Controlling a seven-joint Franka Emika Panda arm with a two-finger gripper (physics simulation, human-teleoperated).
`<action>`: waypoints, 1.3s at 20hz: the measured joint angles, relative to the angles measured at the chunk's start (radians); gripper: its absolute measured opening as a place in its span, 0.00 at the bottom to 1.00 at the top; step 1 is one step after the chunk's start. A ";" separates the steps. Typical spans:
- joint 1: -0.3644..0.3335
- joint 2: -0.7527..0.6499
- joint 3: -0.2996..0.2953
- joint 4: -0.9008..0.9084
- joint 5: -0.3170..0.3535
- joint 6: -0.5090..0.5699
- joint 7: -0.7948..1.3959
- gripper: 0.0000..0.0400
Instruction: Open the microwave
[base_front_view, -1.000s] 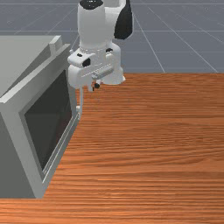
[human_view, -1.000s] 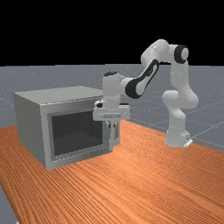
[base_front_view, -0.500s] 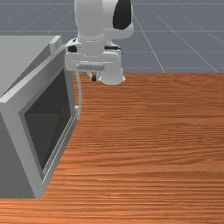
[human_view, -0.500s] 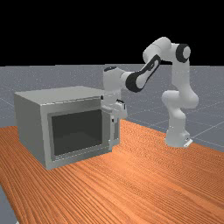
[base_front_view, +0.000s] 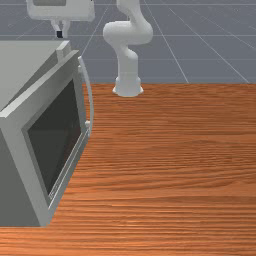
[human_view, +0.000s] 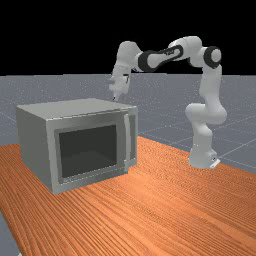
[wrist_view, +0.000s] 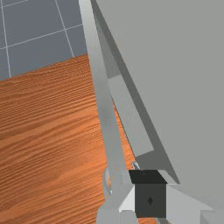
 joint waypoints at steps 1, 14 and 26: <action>-0.016 0.001 -0.014 0.001 -0.002 0.024 -0.001 0.00; -0.114 0.111 0.066 -0.008 0.027 0.107 0.019 0.52; -0.361 0.095 0.361 -0.049 0.010 0.185 0.090 1.00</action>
